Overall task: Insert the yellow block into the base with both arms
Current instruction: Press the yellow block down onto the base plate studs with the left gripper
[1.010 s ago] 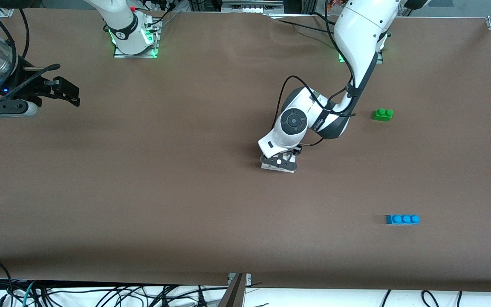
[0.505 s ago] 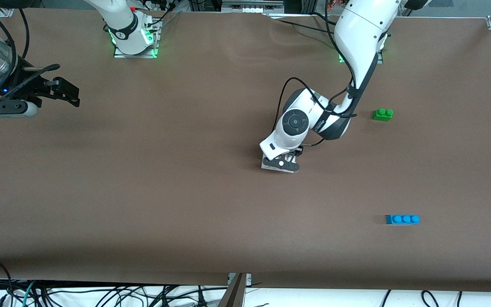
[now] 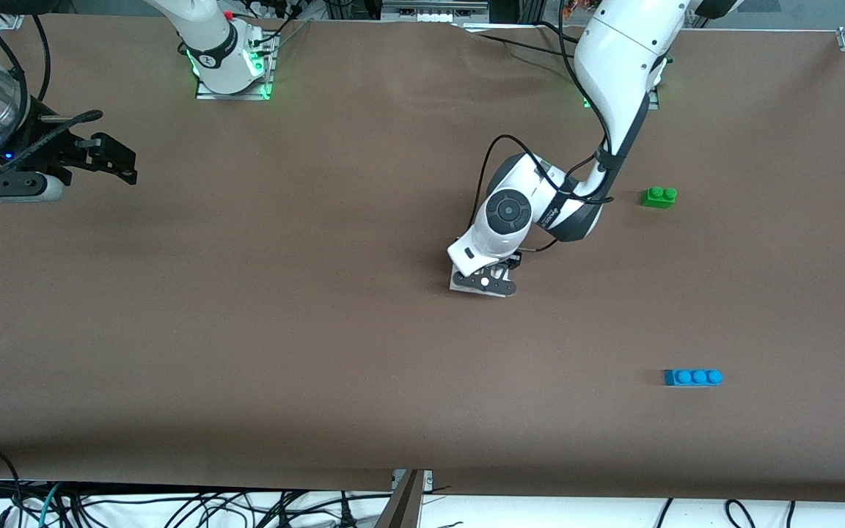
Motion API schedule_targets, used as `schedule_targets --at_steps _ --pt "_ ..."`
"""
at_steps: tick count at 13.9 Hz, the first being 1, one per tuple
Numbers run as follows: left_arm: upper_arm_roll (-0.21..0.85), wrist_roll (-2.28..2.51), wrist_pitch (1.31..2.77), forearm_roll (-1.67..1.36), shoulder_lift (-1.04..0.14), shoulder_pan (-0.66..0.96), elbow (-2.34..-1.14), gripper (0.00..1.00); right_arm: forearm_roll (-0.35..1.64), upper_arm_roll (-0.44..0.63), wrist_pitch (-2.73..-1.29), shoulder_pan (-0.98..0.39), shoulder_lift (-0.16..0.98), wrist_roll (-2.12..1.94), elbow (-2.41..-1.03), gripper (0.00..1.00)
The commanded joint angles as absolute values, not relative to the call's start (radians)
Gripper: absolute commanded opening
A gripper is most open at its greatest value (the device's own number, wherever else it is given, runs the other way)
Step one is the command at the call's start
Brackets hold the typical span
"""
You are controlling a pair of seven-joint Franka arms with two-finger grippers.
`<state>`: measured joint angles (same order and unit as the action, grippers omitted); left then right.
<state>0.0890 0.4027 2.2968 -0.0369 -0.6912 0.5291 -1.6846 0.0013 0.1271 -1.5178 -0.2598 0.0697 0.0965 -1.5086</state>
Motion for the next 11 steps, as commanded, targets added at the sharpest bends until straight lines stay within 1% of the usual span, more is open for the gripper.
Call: schedule_targets --at_steps 1,2,4,5,6,7,11 --pt "0.080 0.429 2.307 -0.026 -0.684 0.541 -1.698 0.26 0.009 0.124 -1.517 -0.252 0.072 0.077 -1.497 1.00" --pt "0.081 0.431 2.306 -0.026 -0.684 0.541 -1.698 0.27 0.009 0.124 -1.519 -0.252 0.072 0.077 -1.497 1.00" --pt "0.081 0.433 2.299 -0.026 -0.680 0.541 -1.700 0.35 0.009 0.124 -1.519 -0.252 0.072 0.077 -1.497 1.00" --pt "0.083 0.434 2.298 -0.028 -0.675 0.540 -1.704 0.50 0.009 0.124 -1.519 -0.250 0.072 0.077 -1.497 1.00" --pt "0.083 0.449 2.295 -0.028 -0.670 0.540 -1.707 0.84 0.009 0.124 -1.519 -0.252 0.072 0.077 -1.497 1.00" --pt "0.084 0.466 2.292 -0.028 -0.664 0.540 -1.707 1.00 0.009 0.124 -1.519 -0.252 0.072 0.077 -1.497 1.00" --pt "0.086 0.482 2.202 -0.028 -0.609 0.538 -1.703 1.00 0.009 0.124 -1.522 -0.252 0.072 0.077 -1.497 1.00"
